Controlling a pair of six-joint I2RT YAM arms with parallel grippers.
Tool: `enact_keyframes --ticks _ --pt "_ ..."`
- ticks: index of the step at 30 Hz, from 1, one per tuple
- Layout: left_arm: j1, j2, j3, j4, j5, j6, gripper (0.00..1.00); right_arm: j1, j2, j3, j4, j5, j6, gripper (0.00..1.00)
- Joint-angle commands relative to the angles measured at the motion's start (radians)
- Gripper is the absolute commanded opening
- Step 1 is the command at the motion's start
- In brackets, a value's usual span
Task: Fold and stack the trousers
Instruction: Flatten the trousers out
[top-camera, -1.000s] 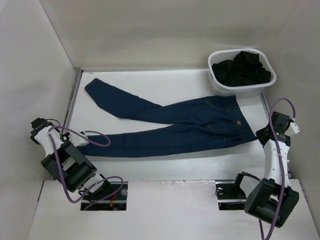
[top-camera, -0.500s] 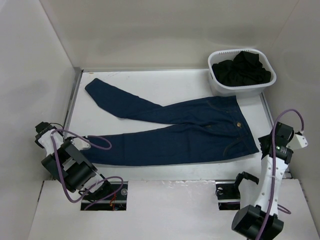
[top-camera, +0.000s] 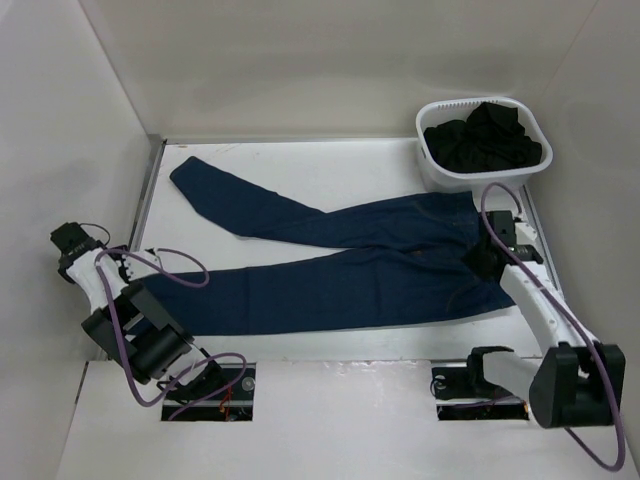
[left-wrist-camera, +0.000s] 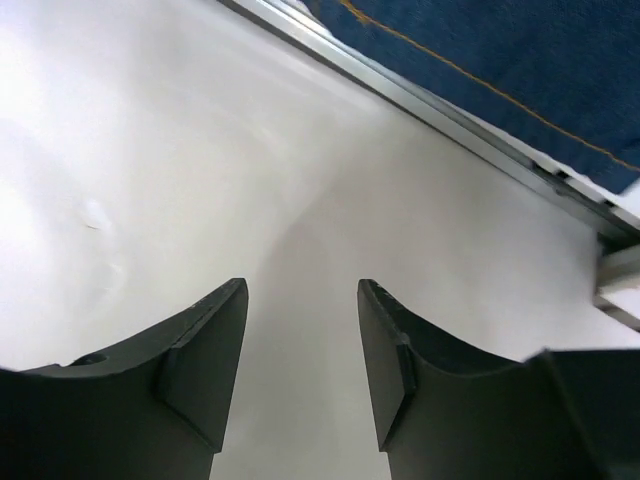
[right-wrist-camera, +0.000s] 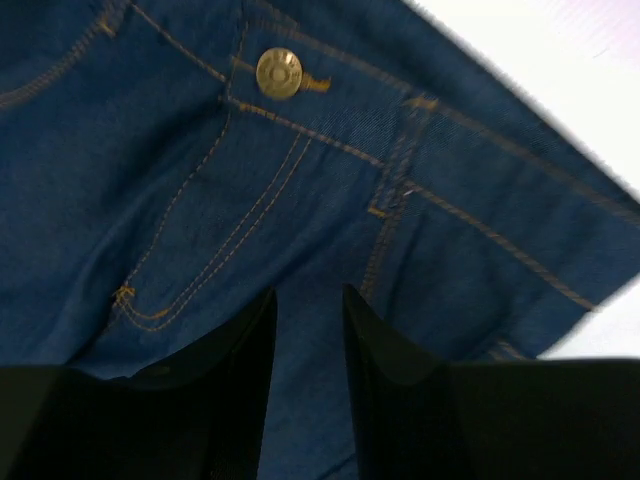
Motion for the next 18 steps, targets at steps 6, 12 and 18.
enact_keyframes --ticks 6,12,18 --pt "-0.181 0.003 -0.035 0.069 0.044 0.051 0.47 0.004 0.127 -0.161 0.128 -0.028 0.361 0.35" --pt "-0.269 0.021 -0.084 0.212 0.047 -0.014 0.49 0.081 0.167 -0.242 -0.019 0.023 0.718 0.13" --pt "-0.264 0.068 0.003 0.223 0.111 -0.118 0.52 0.093 0.077 -0.233 -0.119 -0.009 0.794 0.12"
